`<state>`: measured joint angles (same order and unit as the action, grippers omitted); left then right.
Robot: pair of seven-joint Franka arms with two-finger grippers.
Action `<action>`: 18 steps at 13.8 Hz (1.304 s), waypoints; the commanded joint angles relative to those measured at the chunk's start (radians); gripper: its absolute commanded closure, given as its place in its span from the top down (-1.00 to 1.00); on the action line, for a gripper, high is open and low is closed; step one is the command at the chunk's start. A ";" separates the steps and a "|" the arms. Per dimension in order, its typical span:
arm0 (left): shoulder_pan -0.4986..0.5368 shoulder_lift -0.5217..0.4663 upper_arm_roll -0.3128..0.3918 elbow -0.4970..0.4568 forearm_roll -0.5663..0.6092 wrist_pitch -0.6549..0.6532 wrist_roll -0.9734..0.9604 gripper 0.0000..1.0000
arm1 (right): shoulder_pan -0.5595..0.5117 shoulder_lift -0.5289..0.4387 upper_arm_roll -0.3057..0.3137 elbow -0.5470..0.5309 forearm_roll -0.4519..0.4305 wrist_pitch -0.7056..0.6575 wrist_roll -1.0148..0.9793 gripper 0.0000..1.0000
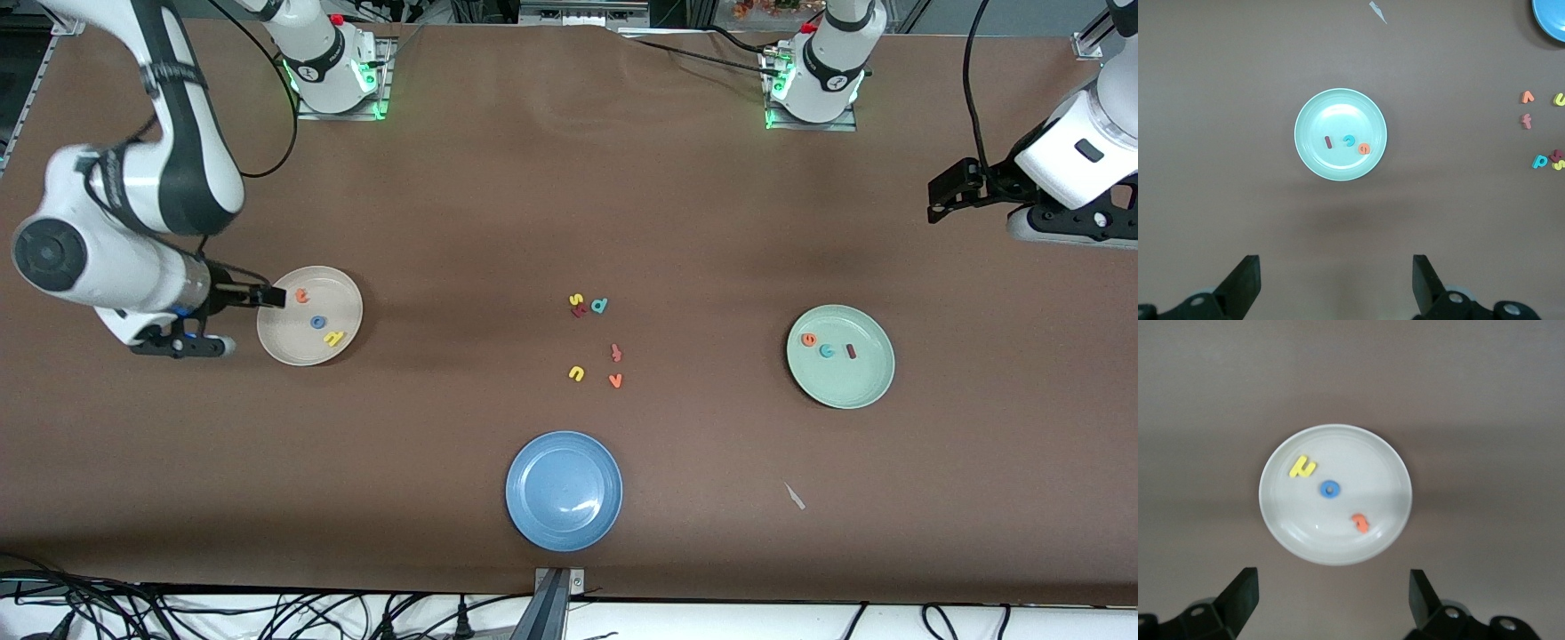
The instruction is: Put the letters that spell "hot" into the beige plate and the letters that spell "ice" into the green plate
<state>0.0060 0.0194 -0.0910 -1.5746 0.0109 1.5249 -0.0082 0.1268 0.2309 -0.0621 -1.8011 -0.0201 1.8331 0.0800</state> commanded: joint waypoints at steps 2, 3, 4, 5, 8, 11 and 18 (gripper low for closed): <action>-0.006 0.007 0.001 0.024 -0.016 -0.020 -0.006 1.00 | 0.057 -0.169 -0.059 -0.014 -0.017 -0.185 -0.008 1.00; -0.011 0.005 -0.004 0.024 -0.014 -0.022 -0.006 1.00 | 0.065 -0.189 -0.077 0.002 -0.015 -0.234 -0.008 1.00; -0.012 0.005 -0.004 0.024 -0.014 -0.022 -0.006 1.00 | 0.065 -0.211 -0.082 0.008 -0.015 -0.276 -0.009 1.00; -0.012 0.005 -0.003 0.024 -0.016 -0.022 -0.006 1.00 | 0.066 -0.220 -0.082 0.031 -0.020 -0.316 -0.009 1.00; -0.012 0.005 -0.003 0.024 -0.016 -0.022 -0.006 1.00 | 0.089 -0.222 -0.102 0.147 -0.021 -0.465 -0.049 1.00; -0.012 0.005 -0.003 0.024 -0.014 -0.022 -0.006 1.00 | 0.094 -0.238 -0.105 0.147 -0.018 -0.462 -0.057 1.00; -0.009 0.005 0.000 0.024 -0.016 -0.023 -0.006 1.00 | 0.103 -0.205 -0.117 0.149 -0.017 -0.456 -0.045 1.00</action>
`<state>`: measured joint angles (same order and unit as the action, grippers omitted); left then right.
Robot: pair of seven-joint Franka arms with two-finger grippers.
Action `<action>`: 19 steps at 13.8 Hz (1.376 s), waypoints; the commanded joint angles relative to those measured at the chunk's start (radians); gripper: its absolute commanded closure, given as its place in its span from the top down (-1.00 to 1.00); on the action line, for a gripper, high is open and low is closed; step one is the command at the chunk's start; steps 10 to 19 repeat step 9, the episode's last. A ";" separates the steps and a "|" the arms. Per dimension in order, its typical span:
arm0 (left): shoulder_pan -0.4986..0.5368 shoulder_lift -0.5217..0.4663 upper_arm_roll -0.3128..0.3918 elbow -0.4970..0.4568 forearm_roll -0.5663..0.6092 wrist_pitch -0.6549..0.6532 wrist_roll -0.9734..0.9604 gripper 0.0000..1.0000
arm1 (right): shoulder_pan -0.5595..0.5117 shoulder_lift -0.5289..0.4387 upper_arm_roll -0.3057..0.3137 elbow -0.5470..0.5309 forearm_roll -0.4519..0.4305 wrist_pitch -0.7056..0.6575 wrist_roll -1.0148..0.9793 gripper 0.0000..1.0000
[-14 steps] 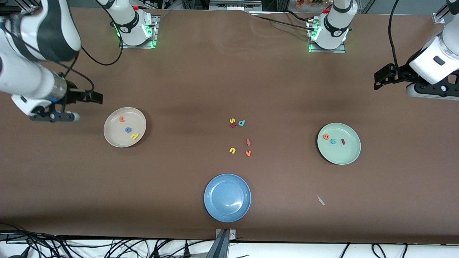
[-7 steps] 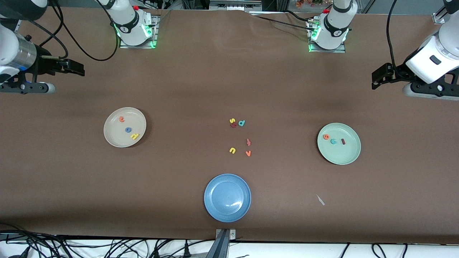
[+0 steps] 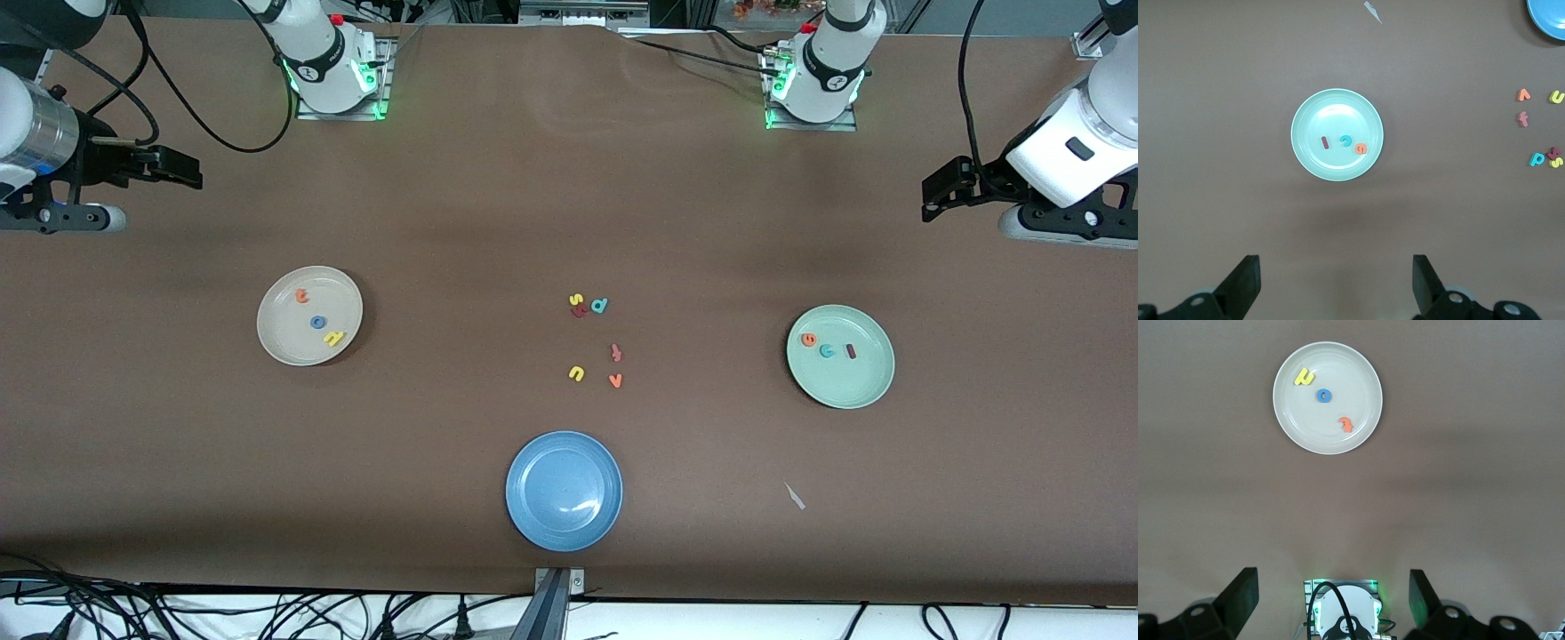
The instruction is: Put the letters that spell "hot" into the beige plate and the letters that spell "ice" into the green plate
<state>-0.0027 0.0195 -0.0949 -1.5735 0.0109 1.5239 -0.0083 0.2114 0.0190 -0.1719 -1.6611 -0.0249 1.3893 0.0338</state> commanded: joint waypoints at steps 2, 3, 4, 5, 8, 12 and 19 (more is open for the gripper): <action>0.000 0.005 0.003 0.023 -0.016 -0.022 -0.004 1.00 | 0.020 0.009 -0.006 0.009 -0.015 -0.010 -0.005 1.00; 0.000 0.005 0.004 0.023 -0.016 -0.022 -0.004 1.00 | 0.019 0.009 -0.008 0.009 -0.013 -0.007 -0.009 1.00; 0.000 0.005 0.003 0.023 -0.014 -0.022 -0.006 1.00 | 0.019 0.009 -0.008 0.009 -0.012 -0.006 -0.009 1.00; -0.002 0.004 0.003 0.023 -0.014 -0.022 -0.004 1.00 | 0.019 0.010 -0.008 0.009 -0.013 -0.004 -0.009 1.00; -0.002 0.004 0.003 0.023 -0.016 -0.022 -0.004 1.00 | 0.017 0.012 -0.009 0.009 -0.013 -0.003 -0.009 1.00; 0.000 0.004 0.003 0.023 -0.016 -0.022 -0.006 1.00 | 0.019 0.012 -0.009 0.009 -0.013 -0.004 -0.008 1.00; 0.000 0.004 0.003 0.023 -0.016 -0.022 -0.006 1.00 | 0.019 0.012 -0.009 0.009 -0.013 -0.004 -0.008 1.00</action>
